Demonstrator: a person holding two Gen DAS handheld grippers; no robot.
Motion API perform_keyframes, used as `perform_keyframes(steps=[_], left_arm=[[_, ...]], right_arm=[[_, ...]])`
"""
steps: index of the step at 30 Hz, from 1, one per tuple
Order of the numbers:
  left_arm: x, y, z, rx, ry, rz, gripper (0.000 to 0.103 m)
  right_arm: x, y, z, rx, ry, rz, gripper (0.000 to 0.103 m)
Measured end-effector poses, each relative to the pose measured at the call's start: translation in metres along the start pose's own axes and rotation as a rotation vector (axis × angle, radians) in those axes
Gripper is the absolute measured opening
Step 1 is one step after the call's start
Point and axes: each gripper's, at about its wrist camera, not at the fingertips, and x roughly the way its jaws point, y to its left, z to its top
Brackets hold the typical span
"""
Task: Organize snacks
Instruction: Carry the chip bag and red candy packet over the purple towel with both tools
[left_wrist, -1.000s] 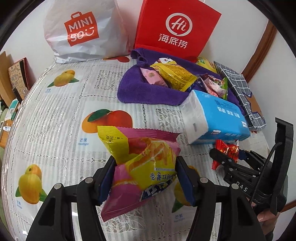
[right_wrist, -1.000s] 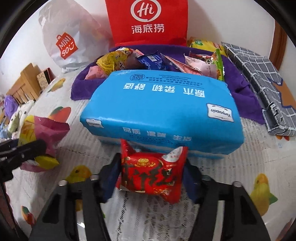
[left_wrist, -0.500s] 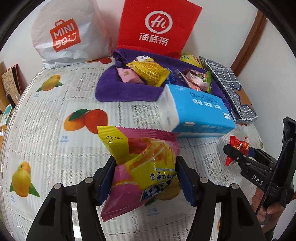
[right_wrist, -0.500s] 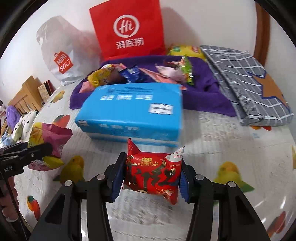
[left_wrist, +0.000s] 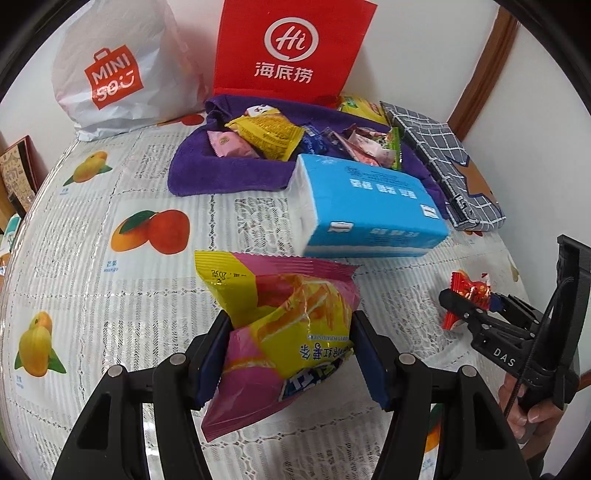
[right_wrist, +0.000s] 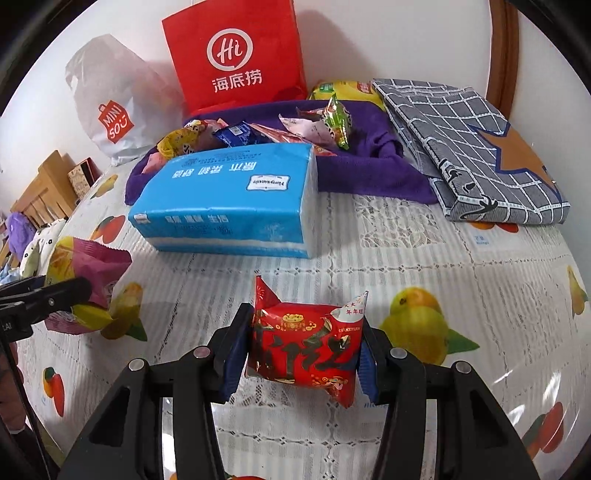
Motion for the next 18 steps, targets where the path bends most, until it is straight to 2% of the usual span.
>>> perform_keyframes(steps=[8,18], left_arm=[[-0.012,-0.009,0.002,0.012,-0.019,-0.014,0.062],[-0.033,-0.017,0.016,0.020,-0.069,-0.025,0.062]], right_arm=[[-0.018,0.003,0.003,-0.015,-0.025,-0.004,0.051],[-0.043,0.010,0.026,-0.039,-0.075,-0.009,0.051]])
